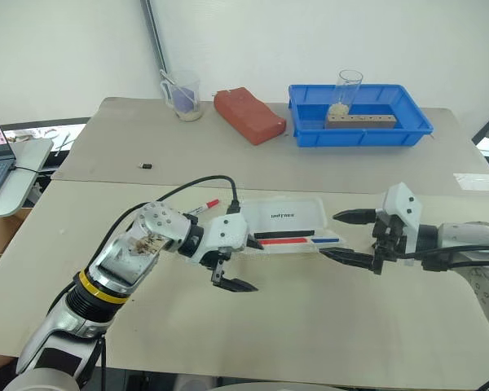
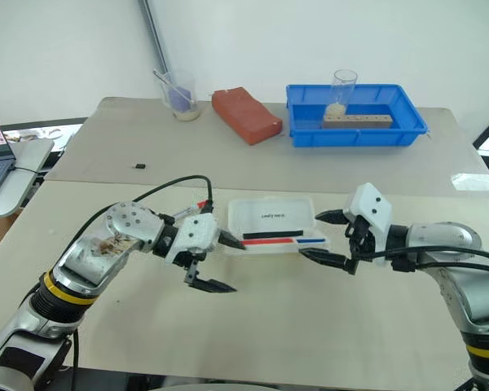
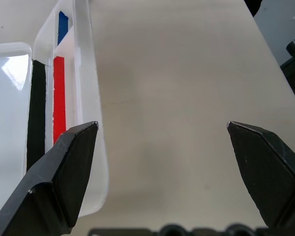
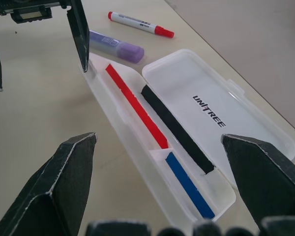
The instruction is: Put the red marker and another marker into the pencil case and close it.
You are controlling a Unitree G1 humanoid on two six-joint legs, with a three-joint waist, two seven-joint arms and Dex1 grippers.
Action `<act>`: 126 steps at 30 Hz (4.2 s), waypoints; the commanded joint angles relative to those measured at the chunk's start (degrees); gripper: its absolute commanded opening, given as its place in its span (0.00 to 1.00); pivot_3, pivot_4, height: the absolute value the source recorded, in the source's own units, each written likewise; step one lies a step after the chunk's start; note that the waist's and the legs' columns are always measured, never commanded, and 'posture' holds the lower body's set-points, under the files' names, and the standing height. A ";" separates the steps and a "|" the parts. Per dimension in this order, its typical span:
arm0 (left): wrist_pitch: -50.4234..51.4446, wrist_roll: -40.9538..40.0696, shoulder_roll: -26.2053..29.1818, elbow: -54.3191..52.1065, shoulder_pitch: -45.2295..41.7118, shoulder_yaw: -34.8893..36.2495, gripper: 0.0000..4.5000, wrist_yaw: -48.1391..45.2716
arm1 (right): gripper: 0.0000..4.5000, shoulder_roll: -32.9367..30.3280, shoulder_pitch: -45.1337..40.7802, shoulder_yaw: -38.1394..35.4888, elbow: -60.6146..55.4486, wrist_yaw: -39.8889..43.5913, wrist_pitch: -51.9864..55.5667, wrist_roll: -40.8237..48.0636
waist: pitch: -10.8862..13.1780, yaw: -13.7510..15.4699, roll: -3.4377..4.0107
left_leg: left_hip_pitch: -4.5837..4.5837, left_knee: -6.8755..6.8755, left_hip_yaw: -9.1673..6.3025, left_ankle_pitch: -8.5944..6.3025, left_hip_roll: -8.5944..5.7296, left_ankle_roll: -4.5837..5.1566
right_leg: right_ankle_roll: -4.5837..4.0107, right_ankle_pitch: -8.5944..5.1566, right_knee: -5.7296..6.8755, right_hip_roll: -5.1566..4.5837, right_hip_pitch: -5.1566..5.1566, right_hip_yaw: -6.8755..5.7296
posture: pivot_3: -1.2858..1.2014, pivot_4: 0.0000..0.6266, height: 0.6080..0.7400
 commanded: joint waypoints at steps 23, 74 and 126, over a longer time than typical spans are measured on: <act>6.04 -16.46 11.22 -5.11 3.73 19.71 1.00 2.92 | 0.11 11.09 -8.70 15.44 7.28 -3.83 -1.16 -6.53 | -0.11 0.26 0.20 | 0.06 -0.04 -0.03 0.00 0.06 0.00 | -0.07 -0.02 0.06 0.03 -0.03 -0.14 | 0.52 0.24 1.00; -28.19 8.04 -1.12 56.91 -4.48 16.50 0.19 14.39 | 1.00 12.73 -19.44 4.48 -9.72 -13.91 9.42 7.97 | -0.22 0.02 0.08 | -0.28 -0.13 0.03 0.01 0.16 0.00 | -0.41 -0.12 0.45 0.11 -0.77 -0.17 | 0.52 0.24 1.00; -4.56 3.56 -0.28 6.78 8.38 15.67 0.99 19.40 | 1.00 3.32 -5.51 5.69 -7.51 -3.40 3.41 3.51 | -0.23 -0.47 0.14 | 0.02 -0.03 -0.54 0.04 0.01 0.06 | -0.28 -0.17 0.26 0.25 -0.01 -0.18 | 0.52 0.24 1.00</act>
